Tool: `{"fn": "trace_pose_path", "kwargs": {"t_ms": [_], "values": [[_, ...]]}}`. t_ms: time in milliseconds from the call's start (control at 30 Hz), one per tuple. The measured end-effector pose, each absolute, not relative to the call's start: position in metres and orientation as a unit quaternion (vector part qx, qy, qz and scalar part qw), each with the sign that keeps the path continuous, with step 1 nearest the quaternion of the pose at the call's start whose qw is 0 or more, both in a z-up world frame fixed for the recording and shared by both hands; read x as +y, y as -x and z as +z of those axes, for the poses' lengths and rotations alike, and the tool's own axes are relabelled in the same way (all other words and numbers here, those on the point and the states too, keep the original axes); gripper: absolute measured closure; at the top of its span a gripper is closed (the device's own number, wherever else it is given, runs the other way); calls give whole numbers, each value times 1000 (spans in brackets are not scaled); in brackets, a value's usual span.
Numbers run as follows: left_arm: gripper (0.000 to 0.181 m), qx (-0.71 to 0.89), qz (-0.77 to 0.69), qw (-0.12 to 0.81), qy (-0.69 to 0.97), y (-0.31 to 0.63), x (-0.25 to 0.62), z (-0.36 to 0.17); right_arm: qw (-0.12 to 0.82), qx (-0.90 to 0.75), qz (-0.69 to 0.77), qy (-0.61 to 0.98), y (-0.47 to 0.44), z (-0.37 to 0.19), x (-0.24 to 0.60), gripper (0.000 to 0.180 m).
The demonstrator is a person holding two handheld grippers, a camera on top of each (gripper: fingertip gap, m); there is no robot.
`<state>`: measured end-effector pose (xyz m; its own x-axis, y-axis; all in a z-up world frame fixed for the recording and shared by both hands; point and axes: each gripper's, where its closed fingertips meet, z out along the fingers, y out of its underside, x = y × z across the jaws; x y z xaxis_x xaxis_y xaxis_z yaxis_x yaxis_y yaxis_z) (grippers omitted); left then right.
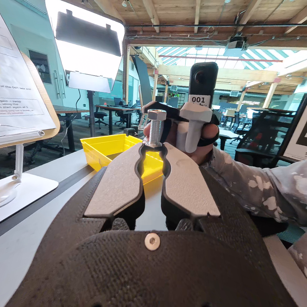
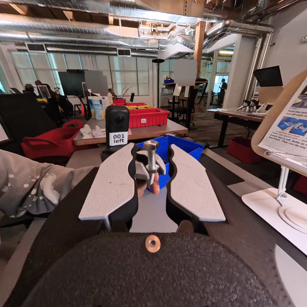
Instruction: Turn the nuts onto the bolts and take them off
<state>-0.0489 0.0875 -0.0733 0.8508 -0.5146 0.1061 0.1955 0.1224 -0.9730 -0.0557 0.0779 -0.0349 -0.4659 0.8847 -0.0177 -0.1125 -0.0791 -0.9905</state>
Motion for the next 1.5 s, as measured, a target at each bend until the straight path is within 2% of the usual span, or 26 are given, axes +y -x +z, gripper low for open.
{"fn": "trace_pose_path", "kwargs": {"t_ms": [67, 200, 533, 567, 600, 667, 867, 1133, 1267, 1500], "values": [[162, 132, -232, 736, 621, 48, 88, -74, 391, -555, 642, 356, 59, -36, 80, 145], [162, 135, -229, 746, 611, 49, 84, -68, 411, -526, 636, 387, 59, -36, 105, 159], [162, 136, -216, 738, 625, 48, 88, -73, 404, -550, 634, 364, 63, -38, 82, 147], [162, 134, -216, 740, 623, 50, 88, -72, 400, -544, 639, 368, 62, -37, 85, 148], [162, 133, -218, 745, 616, 51, 86, -70, 405, -530, 642, 379, 61, -35, 92, 160], [162, 134, -216, 745, 616, 52, 85, -68, 413, -515, 647, 382, 60, -32, 100, 163], [162, 134, -213, 742, 622, 51, 88, -72, 387, -534, 661, 358, 61, -33, 75, 150], [162, 130, -214, 744, 619, 53, 87, -71, 396, -531, 653, 368, 62, -35, 86, 150], [162, 123, -222, 752, 608, 58, 84, -65, 412, -511, 652, 379, 62, -33, 97, 161], [162, 132, -215, 745, 618, 55, 86, -70, 385, -531, 665, 358, 61, -31, 75, 148]]}}
